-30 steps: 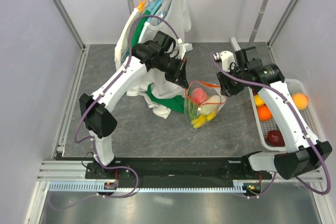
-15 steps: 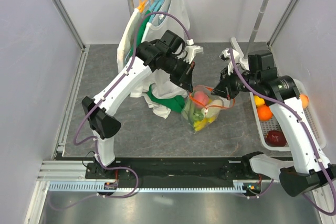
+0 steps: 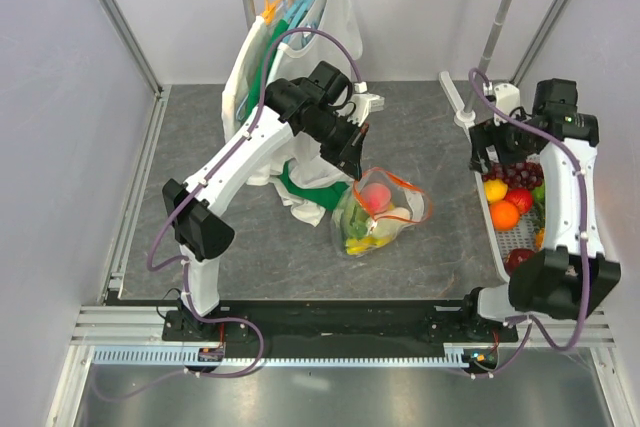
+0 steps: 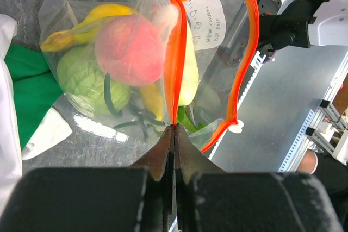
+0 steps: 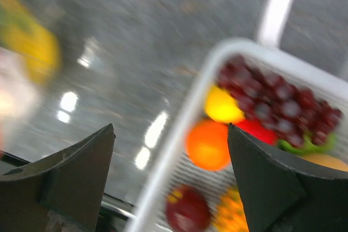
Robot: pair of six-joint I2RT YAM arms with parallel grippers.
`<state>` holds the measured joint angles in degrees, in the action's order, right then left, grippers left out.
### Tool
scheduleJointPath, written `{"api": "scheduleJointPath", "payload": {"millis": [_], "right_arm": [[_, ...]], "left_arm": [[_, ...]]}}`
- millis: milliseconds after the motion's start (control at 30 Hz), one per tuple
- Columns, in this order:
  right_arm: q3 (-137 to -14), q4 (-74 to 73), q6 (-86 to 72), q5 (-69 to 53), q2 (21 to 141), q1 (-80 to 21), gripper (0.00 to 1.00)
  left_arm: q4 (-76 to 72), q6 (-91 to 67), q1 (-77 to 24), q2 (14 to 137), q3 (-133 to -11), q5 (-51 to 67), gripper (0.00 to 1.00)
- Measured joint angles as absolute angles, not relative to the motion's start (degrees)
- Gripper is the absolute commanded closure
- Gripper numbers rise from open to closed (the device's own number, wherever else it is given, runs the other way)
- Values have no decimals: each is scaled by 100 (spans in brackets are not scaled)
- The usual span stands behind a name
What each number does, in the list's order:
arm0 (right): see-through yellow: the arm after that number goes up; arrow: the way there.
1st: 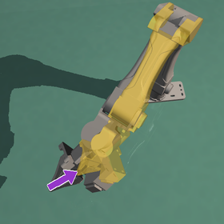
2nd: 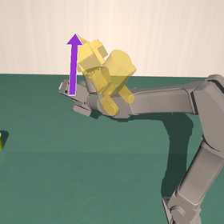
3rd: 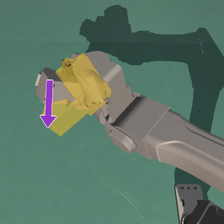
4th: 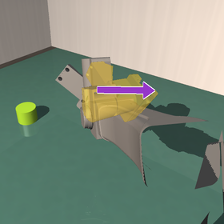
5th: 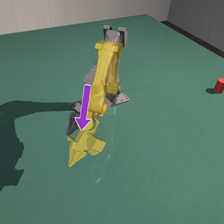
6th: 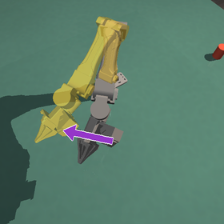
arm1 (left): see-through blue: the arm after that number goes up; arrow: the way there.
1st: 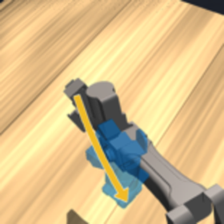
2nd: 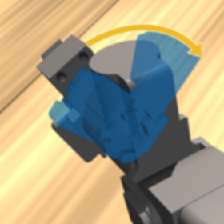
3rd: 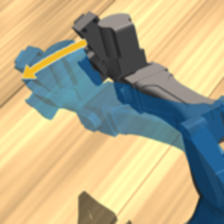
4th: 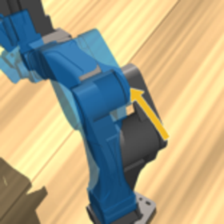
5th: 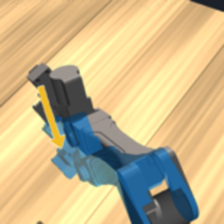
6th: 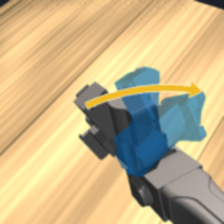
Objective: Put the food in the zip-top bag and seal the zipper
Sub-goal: Pick up the fake fruit from the bin.
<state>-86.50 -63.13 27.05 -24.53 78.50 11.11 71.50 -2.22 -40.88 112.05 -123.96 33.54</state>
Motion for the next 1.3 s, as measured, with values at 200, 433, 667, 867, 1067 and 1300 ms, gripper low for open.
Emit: {"api": "scheduleJointPath", "payload": {"millis": [200, 433, 667, 867, 1067, 1300], "right_arm": [[-8643, -6466, 4591, -1588, 8624, 1793, 7], [-8488, -5854, 5870, -705, 8803, 1852, 8], [-8239, -5183, 6451, -158, 9454, 1850, 9], [-7931, -4681, 6724, 217, 9762, 1850, 16], [-7658, -4359, 6919, 416, 9898, 1850, 26], [-7065, -3791, 7185, 611, 9745, 1850, 72]], "left_arm": [[7129, -220, -4086, 11205, -12287, 3389, 98], [7118, -204, -4086, 11205, -12140, 3459, 98], [7105, -204, -4086, 11205, -12140, 3461, 98], [7102, -204, -4086, 11205, -12138, 3461, 98], [7102, -207, -4086, 11205, -12130, 3457, 98], [7105, -207, -4086, 11216, -12130, 3454, 98]]}}
